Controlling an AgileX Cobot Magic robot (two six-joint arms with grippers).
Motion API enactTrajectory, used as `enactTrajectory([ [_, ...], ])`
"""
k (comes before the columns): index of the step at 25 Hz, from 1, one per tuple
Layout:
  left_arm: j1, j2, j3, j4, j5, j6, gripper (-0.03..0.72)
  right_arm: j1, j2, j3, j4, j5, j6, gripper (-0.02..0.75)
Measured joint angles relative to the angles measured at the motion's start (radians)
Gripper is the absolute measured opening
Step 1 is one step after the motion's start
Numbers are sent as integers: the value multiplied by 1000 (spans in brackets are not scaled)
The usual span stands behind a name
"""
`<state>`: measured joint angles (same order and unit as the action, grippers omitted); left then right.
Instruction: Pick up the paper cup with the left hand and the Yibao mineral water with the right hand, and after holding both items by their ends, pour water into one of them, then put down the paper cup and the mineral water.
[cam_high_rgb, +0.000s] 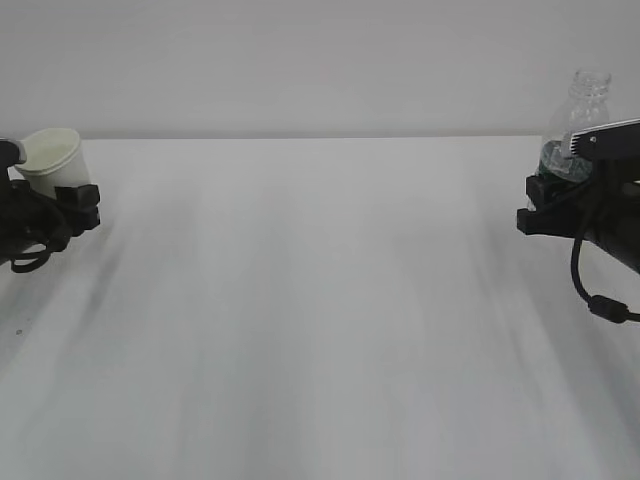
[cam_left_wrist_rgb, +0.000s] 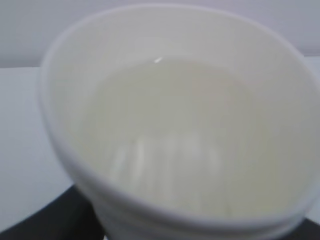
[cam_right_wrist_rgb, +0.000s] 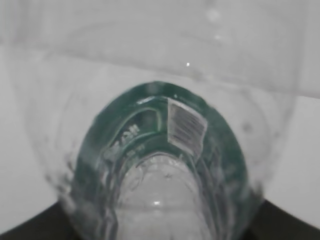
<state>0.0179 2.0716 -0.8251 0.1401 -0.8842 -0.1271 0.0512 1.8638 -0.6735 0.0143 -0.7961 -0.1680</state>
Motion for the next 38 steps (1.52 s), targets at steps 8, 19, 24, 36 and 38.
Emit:
enactTrajectory([
  [8,0,0,58,-8,-58,6,421,0,2,2,-14,-1,15,384],
  [19,0,19,115,-18,-156,9,421,0,114,69,-30,-207,94,383],
  [24,0,60,115,-19,-204,9,421,0,137,78,-30,-241,98,383],
  [36,0,95,115,-20,-233,9,421,0,180,80,-30,-283,101,377],
  [38,0,95,115,-20,-233,9,421,0,188,80,-30,-295,101,374],
])
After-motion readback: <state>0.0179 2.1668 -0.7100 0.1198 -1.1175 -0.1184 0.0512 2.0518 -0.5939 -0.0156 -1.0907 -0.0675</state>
